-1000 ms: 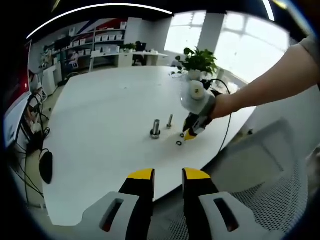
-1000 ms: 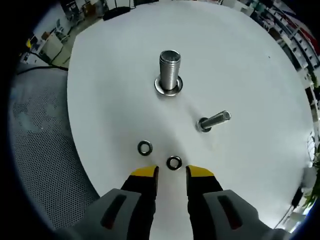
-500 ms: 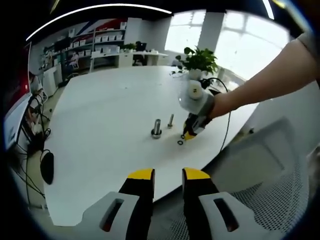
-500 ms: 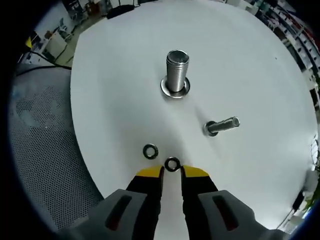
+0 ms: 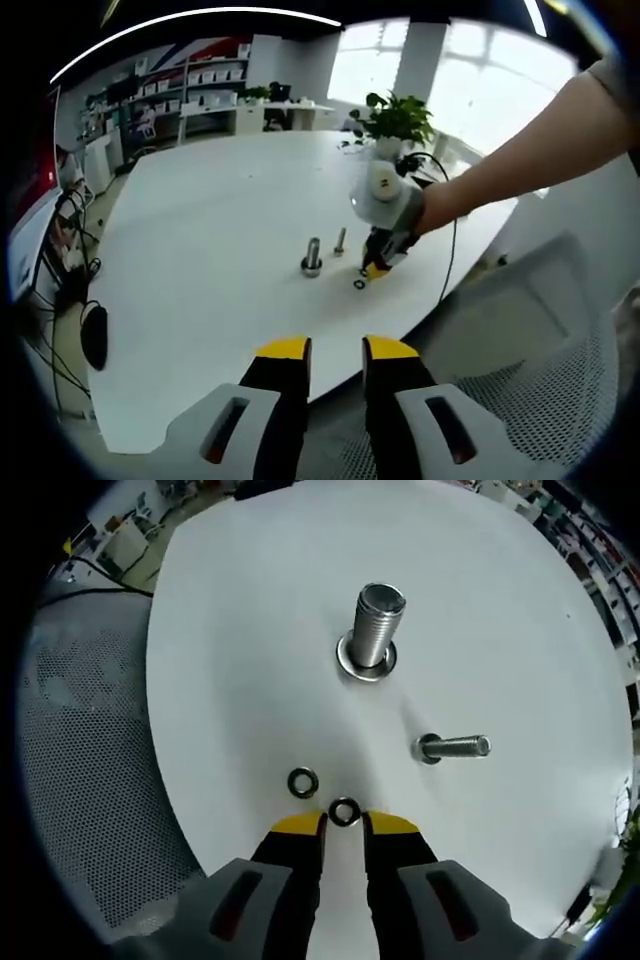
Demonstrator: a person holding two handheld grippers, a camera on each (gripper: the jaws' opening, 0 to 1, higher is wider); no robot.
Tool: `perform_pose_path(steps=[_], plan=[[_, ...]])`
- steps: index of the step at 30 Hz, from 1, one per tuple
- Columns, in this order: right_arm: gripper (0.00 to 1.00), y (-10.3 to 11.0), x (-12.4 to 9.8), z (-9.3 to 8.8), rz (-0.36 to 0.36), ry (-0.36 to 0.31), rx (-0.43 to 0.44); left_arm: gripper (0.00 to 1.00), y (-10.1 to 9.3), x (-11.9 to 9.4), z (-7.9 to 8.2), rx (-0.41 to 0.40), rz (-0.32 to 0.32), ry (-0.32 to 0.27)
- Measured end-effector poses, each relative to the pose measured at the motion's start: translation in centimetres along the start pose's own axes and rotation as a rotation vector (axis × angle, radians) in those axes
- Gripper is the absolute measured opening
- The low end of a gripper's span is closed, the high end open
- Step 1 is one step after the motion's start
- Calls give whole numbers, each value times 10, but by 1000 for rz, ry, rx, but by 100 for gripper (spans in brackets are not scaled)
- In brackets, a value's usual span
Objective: Place the washer onto the threaded stud by aligning its center hole with the stud, sliding it down to the base, and recovering from edge contact or off-axis alignment until the washer reaches the visible bottom stop.
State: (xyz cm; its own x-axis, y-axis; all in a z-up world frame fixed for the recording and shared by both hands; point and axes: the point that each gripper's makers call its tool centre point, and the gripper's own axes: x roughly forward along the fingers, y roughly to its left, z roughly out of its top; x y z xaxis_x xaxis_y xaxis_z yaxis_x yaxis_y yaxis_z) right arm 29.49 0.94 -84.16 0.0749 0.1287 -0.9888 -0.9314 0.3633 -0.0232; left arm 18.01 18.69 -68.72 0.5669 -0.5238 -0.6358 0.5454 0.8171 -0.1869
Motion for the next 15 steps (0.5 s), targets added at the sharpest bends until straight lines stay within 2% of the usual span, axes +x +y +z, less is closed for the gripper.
perform_pose_path(steps=[5, 11, 15], plan=[[17, -2, 2, 1, 5, -2, -48, 17, 0, 0, 0, -1, 1, 1], [16, -2, 2, 3, 5, 0, -61, 15, 0, 0, 2, 2, 0, -9], [15, -3, 3, 4, 1, 27, -54, 15, -1, 0, 1, 8, -6, -1]])
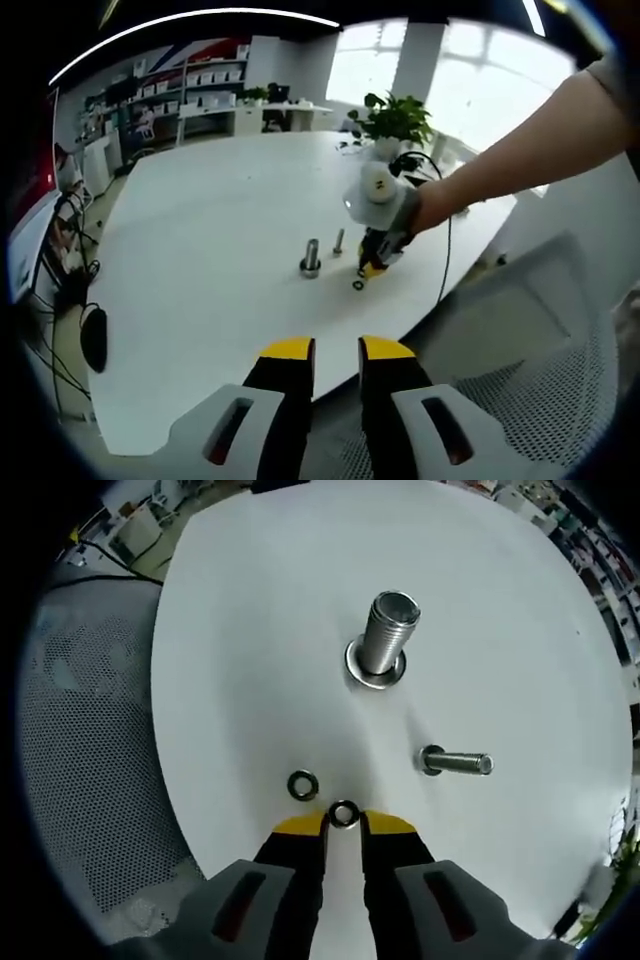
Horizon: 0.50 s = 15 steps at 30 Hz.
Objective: Place the washer onto the threaded stud by aligning its center hole with the stud, sliding it down to the base, and recovering from edge contact or off-axis alignment until the washer reaches the visible bottom stop.
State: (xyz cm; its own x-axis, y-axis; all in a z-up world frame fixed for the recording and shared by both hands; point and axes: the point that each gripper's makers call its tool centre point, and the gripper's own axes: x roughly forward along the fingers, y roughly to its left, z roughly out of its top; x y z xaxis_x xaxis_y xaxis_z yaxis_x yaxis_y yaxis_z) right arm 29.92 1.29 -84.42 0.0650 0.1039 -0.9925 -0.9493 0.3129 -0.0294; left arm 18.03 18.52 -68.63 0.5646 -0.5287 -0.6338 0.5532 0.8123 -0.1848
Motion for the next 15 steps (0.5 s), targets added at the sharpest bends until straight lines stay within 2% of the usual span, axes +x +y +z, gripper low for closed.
perform_pose_path(steps=[7, 11, 15], plan=[[15, 1, -1, 0, -19, 53, 4, 14, 1, 0, 0, -7, 3, 0], [15, 1, -2, -1, -19, 48, 37, 14, 1, 1, -2, -6, 3, 8], [16, 1, -1, -1, -31, 42, 26, 14, 1, 1, -1, -4, 0, 3]])
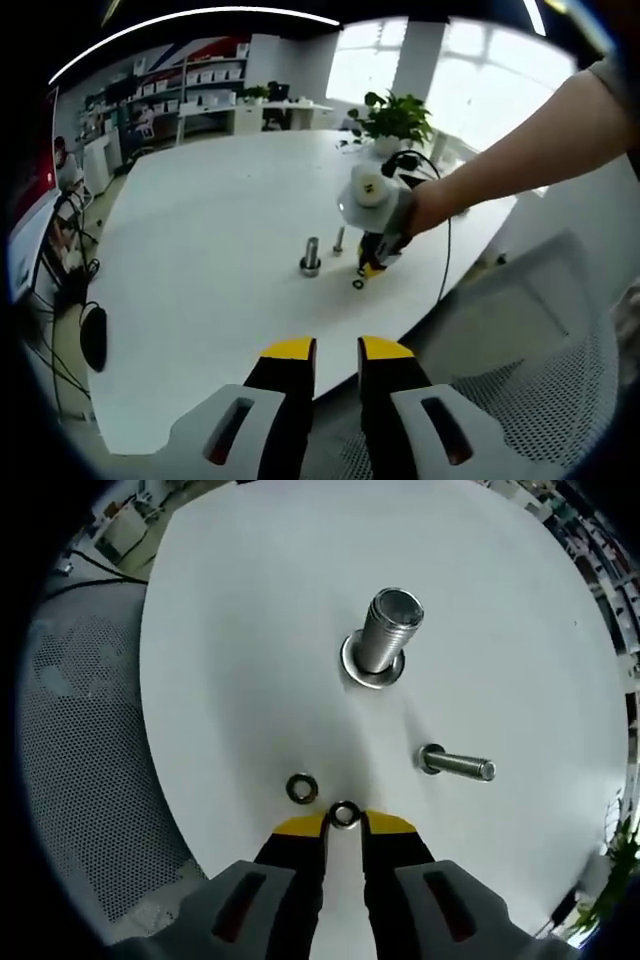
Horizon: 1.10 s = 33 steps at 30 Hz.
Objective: Place the washer onto the threaded stud by aligning its center hole with the stud, sliding it down to the base, and recovering from edge contact or off-axis alignment until the washer reaches the visible bottom stop.
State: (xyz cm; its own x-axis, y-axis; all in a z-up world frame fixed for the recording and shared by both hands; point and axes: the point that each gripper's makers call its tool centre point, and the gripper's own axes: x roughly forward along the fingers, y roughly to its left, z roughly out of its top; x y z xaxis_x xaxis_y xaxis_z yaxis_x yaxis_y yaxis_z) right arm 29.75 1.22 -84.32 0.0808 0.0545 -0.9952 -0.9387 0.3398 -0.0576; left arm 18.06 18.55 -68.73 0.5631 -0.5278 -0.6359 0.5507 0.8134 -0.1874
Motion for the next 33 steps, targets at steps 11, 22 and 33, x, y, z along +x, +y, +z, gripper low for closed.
perform_pose_path(steps=[11, 22, 33], plan=[[17, -2, 0, 0, 34, -24, 6, 14, 0, 0, -1, -6, 1, 0], [16, -1, 1, 2, 42, 12, -23, 14, 0, 1, -3, -9, 4, 16], [14, -3, 0, 3, 46, -37, -17, 13, 1, 0, -2, -16, 4, 8]])
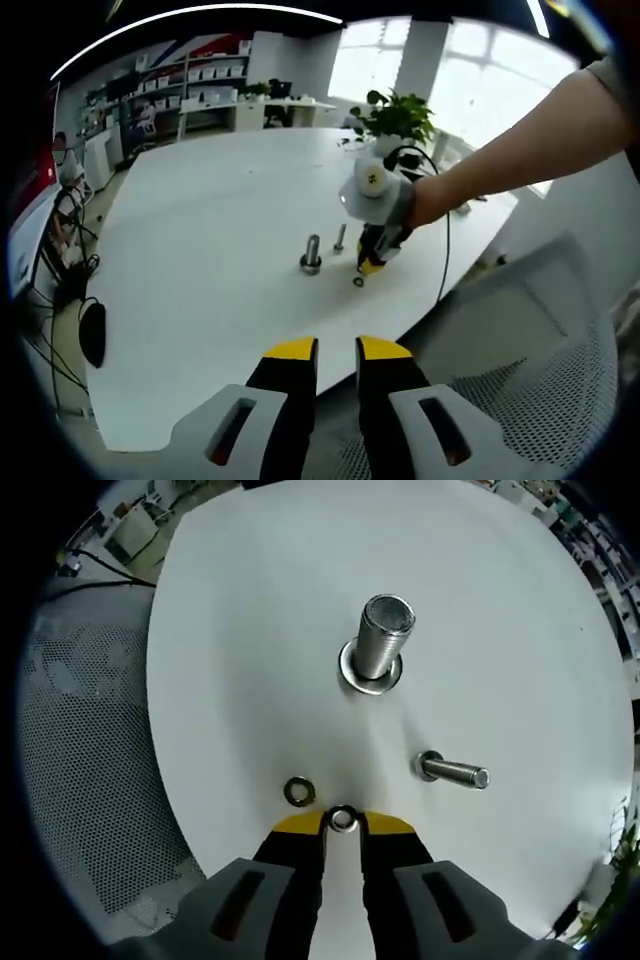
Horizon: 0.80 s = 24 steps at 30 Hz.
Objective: Place the washer onto the threaded stud by aligning its center hole with the stud, sliding it down to the base, and recovering from edge contact or off-axis alignment until the washer reaches the visible bottom stop.
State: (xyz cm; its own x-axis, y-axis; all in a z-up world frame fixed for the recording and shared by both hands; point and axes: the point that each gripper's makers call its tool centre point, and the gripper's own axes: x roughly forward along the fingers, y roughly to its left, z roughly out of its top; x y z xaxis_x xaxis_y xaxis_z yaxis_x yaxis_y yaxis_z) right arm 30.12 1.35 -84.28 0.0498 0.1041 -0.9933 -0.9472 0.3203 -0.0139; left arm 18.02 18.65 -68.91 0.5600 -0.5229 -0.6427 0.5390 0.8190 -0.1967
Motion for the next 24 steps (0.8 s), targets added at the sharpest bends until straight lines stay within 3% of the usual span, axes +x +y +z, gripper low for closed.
perform_pose_path(steps=[15, 24], plan=[[13, 2, 0, 2, -31, -2, -14, 13, 0, -1, 0, -5, 1, -1], [13, -2, -6, -7, -42, -23, 67, 13, -1, 0, -1, -1, -3, 2]])
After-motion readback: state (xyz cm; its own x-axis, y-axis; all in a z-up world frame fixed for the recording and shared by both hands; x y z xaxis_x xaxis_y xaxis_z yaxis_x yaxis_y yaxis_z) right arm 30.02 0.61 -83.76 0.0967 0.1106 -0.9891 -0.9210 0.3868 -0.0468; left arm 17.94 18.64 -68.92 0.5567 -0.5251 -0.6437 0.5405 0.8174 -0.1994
